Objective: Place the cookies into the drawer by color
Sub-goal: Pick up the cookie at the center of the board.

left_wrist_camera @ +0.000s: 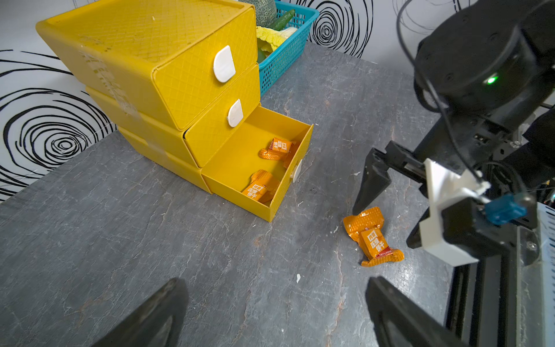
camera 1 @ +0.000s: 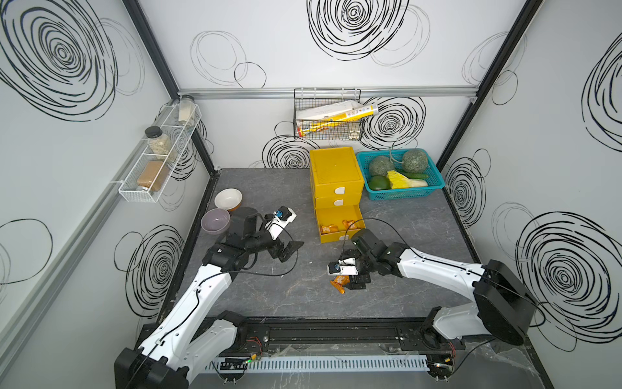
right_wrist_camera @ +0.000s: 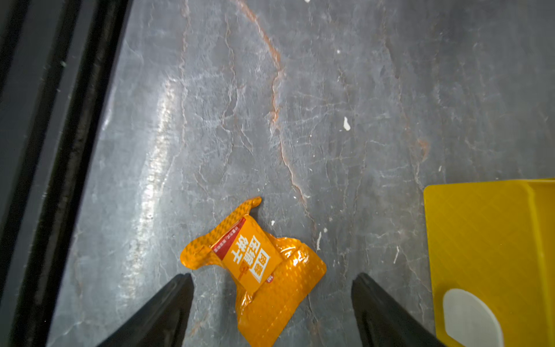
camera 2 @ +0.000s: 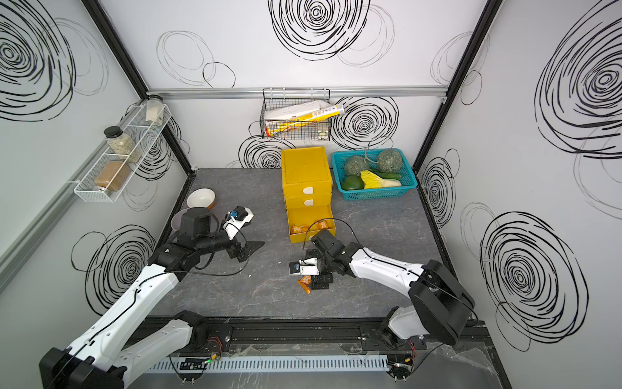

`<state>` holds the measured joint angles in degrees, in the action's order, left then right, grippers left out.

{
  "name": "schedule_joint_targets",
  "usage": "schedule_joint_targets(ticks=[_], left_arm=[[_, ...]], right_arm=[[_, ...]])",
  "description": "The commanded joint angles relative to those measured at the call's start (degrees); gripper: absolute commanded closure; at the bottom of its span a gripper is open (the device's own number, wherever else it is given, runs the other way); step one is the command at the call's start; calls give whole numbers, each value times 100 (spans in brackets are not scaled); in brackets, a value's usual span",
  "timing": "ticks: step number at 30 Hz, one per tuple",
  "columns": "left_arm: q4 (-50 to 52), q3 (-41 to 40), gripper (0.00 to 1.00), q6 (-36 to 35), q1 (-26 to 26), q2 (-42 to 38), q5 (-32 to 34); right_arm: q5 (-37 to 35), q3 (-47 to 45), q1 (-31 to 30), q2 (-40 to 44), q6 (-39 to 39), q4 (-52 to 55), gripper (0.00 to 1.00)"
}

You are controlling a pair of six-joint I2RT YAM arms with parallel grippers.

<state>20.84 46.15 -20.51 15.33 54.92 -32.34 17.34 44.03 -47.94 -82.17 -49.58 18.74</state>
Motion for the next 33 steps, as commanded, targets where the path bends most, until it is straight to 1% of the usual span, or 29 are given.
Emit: schedule_joint_targets(ticks=[1, 4, 7, 9, 13, 14, 16, 18, 20, 22, 23, 29, 33], left_arm=[[-171, -63, 1, -102, 27, -74, -62], [-148, -7, 1, -94, 30, -52, -10], [-168, -40, 1, -111, 49, -69, -52], [-155, -22, 1, -114, 51, -43, -37], [-194, -57, 1, -126, 99, -77, -17], [-205, -75, 1, -120, 101, -78, -47], [-184, -54, 1, -122, 106, -52, -37], [-168, -32, 1, -130, 103, -51, 29], [-185, -58, 1, -150, 102, -76, 28], [-173, -56, 1, -160, 101, -78, 8], [-156, -41, 1, -155, 104, -61, 29], [-153, -43, 1, -164, 88, -78, 41], [-132, -14, 1, -166, 84, -73, 97]], right_arm=[[-180, 308, -90, -361, -113, 419, 21], [-245, 401, -153, -619, 5, 428, 26], [-387, 407, -263, -804, 100, 282, 29], [-390, 485, -347, -943, 211, 351, 33], [-461, 490, -500, -1209, 226, 402, 35], [-489, 520, -520, -1272, 273, 414, 39], [-549, 645, -547, -1415, 482, 504, 50], [-665, 668, -556, -1498, 682, 458, 58], [-714, 680, -555, -1542, 670, 446, 65], [-768, 788, -556, -1586, 769, 484, 77], [-796, 835, -555, -1599, 840, 518, 81], [-979, 832, -553, -1409, 915, 426, 83], [-1006, 697, -558, -1011, 937, 232, 84]])
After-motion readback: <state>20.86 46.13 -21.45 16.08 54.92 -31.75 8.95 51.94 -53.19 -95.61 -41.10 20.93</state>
